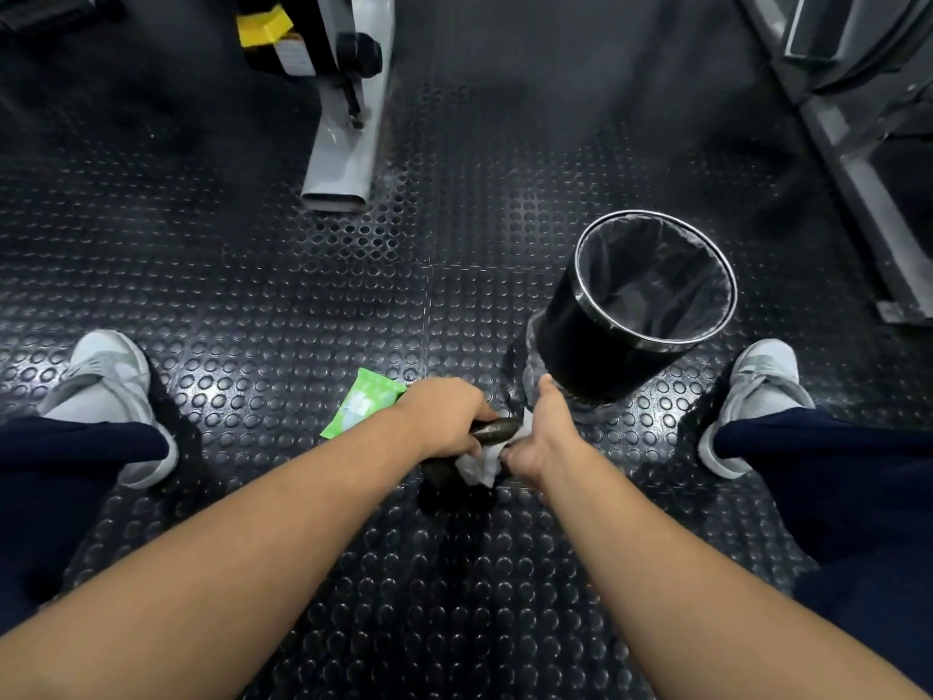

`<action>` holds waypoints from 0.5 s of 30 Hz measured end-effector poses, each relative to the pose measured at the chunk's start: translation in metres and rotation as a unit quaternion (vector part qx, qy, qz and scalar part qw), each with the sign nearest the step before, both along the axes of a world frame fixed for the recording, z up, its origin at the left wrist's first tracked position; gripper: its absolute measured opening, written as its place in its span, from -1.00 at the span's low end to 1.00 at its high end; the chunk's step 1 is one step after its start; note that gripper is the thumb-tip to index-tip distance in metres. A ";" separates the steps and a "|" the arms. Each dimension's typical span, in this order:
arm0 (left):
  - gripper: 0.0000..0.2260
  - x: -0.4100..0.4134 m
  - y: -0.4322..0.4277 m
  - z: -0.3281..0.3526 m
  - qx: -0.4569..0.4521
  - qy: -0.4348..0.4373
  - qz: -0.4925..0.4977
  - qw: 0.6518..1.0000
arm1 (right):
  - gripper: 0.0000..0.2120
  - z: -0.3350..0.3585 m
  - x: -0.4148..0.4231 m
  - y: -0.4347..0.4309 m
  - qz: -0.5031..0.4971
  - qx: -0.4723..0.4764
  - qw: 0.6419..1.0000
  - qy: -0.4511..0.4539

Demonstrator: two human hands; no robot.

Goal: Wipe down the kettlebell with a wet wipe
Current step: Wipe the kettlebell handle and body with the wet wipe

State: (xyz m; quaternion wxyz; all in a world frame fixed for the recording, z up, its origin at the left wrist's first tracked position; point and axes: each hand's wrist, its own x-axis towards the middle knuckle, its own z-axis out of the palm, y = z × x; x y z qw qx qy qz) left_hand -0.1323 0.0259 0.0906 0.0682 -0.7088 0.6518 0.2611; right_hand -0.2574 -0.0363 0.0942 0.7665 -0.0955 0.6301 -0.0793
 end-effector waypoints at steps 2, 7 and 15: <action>-0.54 0.002 -0.001 -0.001 0.004 0.001 -0.004 1.000 | -0.33 0.006 0.001 0.003 0.013 -0.027 0.999 0.014; -0.57 0.006 -0.002 0.001 0.002 -0.005 -0.027 1.000 | -0.37 0.001 -0.002 0.020 0.036 -0.052 0.998 0.030; -0.48 0.002 0.002 -0.004 0.004 -0.019 -0.034 0.999 | -0.32 0.002 -0.003 0.010 -0.017 0.016 0.999 -0.043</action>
